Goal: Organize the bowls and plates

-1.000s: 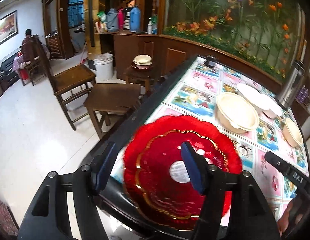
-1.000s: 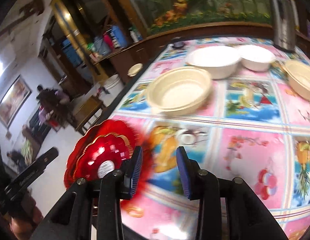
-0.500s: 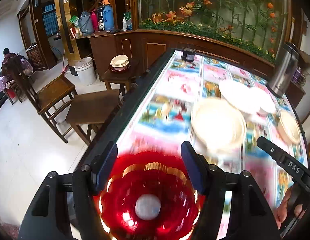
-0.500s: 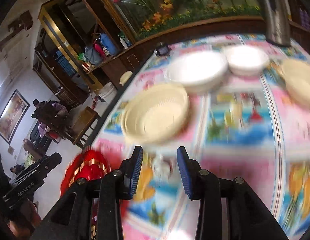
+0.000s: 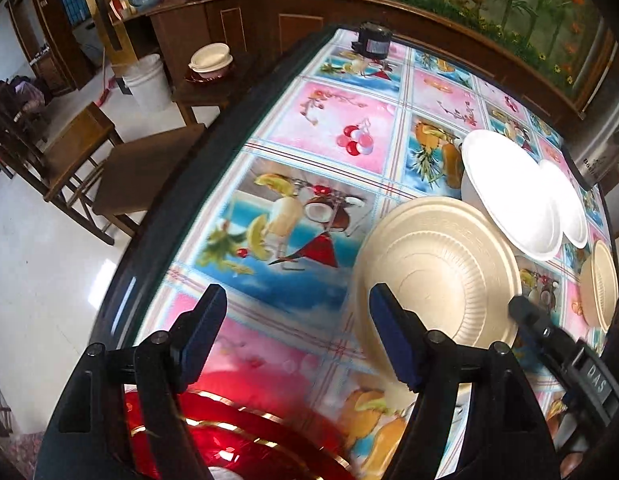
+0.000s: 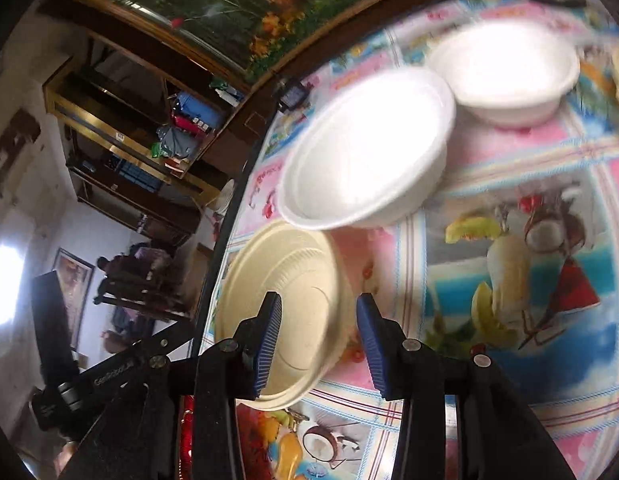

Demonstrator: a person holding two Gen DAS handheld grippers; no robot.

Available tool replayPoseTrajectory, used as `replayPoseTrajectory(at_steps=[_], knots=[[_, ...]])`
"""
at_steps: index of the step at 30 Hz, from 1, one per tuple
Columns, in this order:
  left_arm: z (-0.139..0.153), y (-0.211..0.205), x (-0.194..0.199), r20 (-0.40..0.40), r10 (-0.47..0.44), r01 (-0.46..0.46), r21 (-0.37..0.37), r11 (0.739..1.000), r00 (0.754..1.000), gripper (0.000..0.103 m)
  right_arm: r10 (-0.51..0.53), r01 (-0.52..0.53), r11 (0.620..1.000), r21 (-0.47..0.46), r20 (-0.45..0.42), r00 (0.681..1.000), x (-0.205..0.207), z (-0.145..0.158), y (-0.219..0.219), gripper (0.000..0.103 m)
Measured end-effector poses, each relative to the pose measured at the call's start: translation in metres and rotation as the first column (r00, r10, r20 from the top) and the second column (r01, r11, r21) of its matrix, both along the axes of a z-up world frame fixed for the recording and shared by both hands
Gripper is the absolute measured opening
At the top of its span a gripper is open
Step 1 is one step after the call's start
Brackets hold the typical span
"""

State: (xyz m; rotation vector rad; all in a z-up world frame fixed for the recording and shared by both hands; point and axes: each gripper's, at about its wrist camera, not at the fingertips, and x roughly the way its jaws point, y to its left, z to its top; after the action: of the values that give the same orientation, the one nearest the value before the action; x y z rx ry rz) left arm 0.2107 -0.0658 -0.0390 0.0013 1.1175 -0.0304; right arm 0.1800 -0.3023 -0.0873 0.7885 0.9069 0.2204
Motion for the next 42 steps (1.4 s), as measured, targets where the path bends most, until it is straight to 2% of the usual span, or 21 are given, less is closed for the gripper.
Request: replayPoseTrajectory(at_steps=[4,9,12,18,20,22,25,27,29,32,35,42], knots=[[-0.007,-0.006,0.007,-0.022,0.018,-0.019,-0.011,1.0,1.0,0.074,0.03,-0.03,0.999,-0.018,-0.003,1.0,0.003,-0.001,0.006,0.041],[-0.016,-0.014,0.01,-0.057,0.022,-0.024,-0.033,0.999,0.998,0.074,0.02,-0.02,0.999,-0.029,-0.009,1.0,0.002,-0.004,0.011,0.041],[-0.014,-0.018,0.009,-0.05,0.023,-0.026,-0.044,0.999,0.998,0.074,0.003,-0.003,0.998,-0.058,0.001,1.0,-0.001,-0.001,0.011,0.041],[-0.012,-0.026,0.005,-0.024,0.013,-0.014,-0.026,1.0,1.0,0.073,0.012,-0.012,0.999,-0.034,-0.005,1.0,-0.003,-0.003,0.01,0.041],[-0.012,-0.027,0.004,-0.015,0.012,-0.013,-0.022,1.0,1.0,0.06,0.016,-0.016,1.0,-0.024,-0.01,1.0,-0.002,-0.004,0.01,0.04],[-0.013,-0.027,0.004,-0.019,0.007,-0.008,-0.023,1.0,1.0,0.056,0.017,-0.017,1.0,-0.013,-0.012,1.0,-0.002,-0.005,0.009,0.038],[-0.016,-0.027,0.003,-0.028,-0.001,0.0,-0.034,0.999,1.0,0.041,0.011,-0.011,1.0,-0.02,-0.013,1.0,-0.001,-0.006,0.008,0.034],[-0.018,-0.027,0.003,-0.033,0.0,-0.001,-0.042,0.999,0.999,0.036,0.009,-0.009,1.0,-0.019,-0.016,1.0,-0.001,-0.007,0.007,0.026],[-0.021,-0.027,0.004,-0.045,-0.002,0.0,-0.052,0.999,0.999,0.026,0.01,-0.011,1.0,-0.025,-0.022,1.0,-0.001,-0.008,0.007,0.019],[-0.025,-0.025,0.004,-0.06,-0.009,0.004,-0.081,0.997,0.998,0.016,0.01,-0.011,0.999,-0.035,-0.019,1.0,-0.001,-0.008,0.007,0.012],[-0.027,-0.026,0.003,-0.062,-0.016,0.01,-0.089,0.996,0.998,0.012,0.009,-0.01,0.999,-0.049,-0.014,1.0,-0.001,-0.007,0.008,0.011],[-0.022,-0.024,-0.005,-0.053,-0.016,0.01,-0.111,0.994,0.998,0.011,0.009,-0.01,0.999,-0.051,-0.023,1.0,-0.004,-0.006,0.008,0.01]])
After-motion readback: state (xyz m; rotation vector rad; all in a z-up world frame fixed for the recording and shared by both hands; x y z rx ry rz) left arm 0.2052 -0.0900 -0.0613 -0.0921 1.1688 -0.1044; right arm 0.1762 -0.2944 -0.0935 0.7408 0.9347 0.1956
